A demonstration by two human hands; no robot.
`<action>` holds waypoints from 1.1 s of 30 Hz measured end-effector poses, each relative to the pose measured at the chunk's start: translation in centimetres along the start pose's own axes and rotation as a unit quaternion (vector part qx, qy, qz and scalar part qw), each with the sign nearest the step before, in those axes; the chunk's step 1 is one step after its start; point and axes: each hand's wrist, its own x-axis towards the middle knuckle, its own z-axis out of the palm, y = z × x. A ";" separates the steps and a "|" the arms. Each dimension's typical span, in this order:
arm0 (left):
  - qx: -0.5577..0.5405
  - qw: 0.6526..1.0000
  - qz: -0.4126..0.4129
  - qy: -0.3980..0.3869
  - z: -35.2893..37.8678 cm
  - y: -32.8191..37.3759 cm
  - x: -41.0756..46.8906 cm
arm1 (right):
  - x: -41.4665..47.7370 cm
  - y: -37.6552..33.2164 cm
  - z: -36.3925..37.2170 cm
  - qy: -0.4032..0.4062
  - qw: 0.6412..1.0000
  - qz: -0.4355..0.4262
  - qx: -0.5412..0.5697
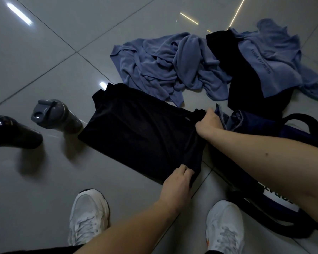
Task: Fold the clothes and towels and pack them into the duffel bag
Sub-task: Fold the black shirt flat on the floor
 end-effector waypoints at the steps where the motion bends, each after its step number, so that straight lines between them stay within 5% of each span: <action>1: -0.012 1.000 -0.004 0.004 -0.3 0.3 -0.3 | -0.2 -0.4 -0.6 -0.002 1.000 -0.019 -0.004; 9: -0.090 0.989 -0.112 0.046 -1.9 4.5 -2.5 | -2.3 -1.7 -7.1 0.015 0.993 -0.082 -0.082; 18: -0.286 0.948 -0.127 0.062 -2.9 9.5 -3.5 | -3.6 -0.1 -10.1 0.033 0.992 -0.071 -0.096; 24: -0.373 0.896 -0.183 0.157 -5.2 6.0 -3.3 | -3.9 -4.2 -8.8 0.030 0.995 -0.096 -0.002; 33: -0.327 0.849 -0.302 0.283 -8.3 -3.2 -6.2 | -6.3 -12.9 -0.4 -0.058 0.981 -0.179 0.057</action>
